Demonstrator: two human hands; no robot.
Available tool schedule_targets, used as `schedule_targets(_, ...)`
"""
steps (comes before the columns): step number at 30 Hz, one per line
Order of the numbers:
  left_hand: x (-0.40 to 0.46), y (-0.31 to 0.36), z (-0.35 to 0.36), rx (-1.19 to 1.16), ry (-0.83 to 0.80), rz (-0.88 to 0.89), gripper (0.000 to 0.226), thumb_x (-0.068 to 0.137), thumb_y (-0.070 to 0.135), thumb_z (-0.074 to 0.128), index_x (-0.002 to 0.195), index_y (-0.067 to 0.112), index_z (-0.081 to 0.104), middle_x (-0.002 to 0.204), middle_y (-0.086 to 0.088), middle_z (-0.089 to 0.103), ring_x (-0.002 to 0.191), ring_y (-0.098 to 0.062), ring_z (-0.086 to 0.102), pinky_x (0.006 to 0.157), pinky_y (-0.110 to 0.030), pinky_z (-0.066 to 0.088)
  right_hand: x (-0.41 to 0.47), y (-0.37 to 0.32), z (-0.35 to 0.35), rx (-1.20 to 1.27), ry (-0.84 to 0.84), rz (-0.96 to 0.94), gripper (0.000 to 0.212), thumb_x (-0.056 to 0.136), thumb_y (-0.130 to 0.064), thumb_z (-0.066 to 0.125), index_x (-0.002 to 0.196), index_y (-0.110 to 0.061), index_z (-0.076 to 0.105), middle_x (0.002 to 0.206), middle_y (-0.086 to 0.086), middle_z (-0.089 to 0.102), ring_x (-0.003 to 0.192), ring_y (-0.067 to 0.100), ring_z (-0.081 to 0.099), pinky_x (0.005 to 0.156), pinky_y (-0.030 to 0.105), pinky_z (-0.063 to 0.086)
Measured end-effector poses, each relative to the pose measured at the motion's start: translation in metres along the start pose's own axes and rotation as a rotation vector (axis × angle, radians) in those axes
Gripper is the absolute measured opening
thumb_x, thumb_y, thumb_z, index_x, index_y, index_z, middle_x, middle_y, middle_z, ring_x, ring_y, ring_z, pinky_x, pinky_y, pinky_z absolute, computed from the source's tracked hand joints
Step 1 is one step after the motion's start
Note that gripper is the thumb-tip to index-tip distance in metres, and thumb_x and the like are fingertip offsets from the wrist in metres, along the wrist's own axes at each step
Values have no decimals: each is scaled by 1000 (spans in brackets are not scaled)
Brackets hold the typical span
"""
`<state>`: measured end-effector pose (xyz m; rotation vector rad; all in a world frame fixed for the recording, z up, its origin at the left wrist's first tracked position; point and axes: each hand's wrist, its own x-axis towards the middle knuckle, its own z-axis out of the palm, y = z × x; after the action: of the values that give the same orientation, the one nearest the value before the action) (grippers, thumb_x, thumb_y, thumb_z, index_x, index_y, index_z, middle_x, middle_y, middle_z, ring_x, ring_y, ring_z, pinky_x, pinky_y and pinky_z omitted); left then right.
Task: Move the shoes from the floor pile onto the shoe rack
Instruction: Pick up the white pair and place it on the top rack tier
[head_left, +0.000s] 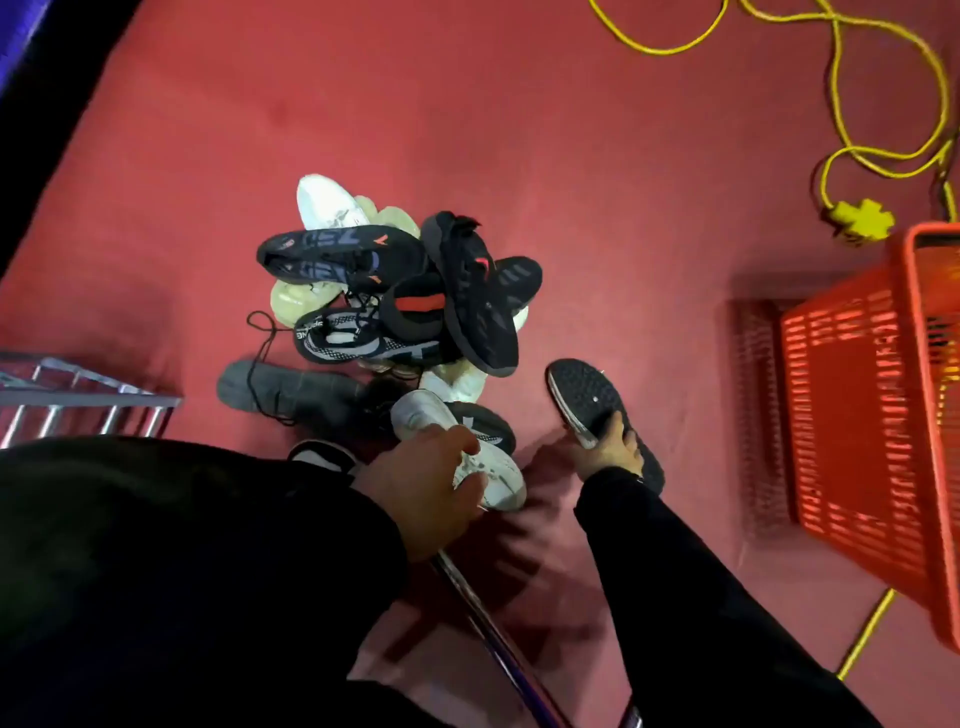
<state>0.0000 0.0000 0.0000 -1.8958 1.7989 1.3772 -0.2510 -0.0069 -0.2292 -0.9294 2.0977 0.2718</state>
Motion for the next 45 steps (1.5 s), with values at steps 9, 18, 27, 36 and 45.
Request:
schedule_targets(9, 14, -14, 10, 91, -88, -2, 44, 84, 54, 38, 117, 31, 54, 118, 2, 59, 105, -24, 62, 89, -41, 52, 11, 10, -3, -204, 88, 112, 95, 53, -78, 65, 127, -20, 50, 115, 14, 67, 110, 35, 65, 92, 41, 52)
schedule_targets(18, 24, 4, -5, -428, -79, -306, 89, 75, 81, 40, 142, 22, 42, 136, -2, 56, 118, -23, 59, 100, -42, 50, -125, -76, -72, 1523, -721, -20, 44, 84, -27, 37, 97, 1, 69, 97, 20, 70, 83, 30, 70, 80, 37, 58)
schedule_targets(27, 8, -8, -48, -572, 395, -324, 45, 77, 46, 65, 115, 21, 61, 89, 5, 66, 83, -16, 64, 73, -25, 50, -126, -125, -41, 1088, -576, -176, 16, 94, -23, 48, 90, -16, 62, 63, -6, 61, 54, 13, 53, 52, 25, 40)
schedule_targets(36, -15, -59, -62, -638, 505, -407, 42, 78, 45, 55, 107, 16, 59, 93, -5, 68, 95, -30, 65, 78, -35, 50, -116, -118, 84, 3, -218, -395, 67, 90, -25, 64, 149, -18, 34, 148, 17, 42, 125, 40, 55, 97, 46, 48)
schedule_targets(45, -42, -59, -84, -889, 605, -439, 47, 76, 47, 56, 111, 16, 59, 100, -11, 69, 100, -32, 66, 94, -44, 53, -178, -131, 33, -129, -28, -793, 41, 83, -27, 62, 124, -31, 63, 122, -1, 57, 108, 27, 62, 87, 39, 51)
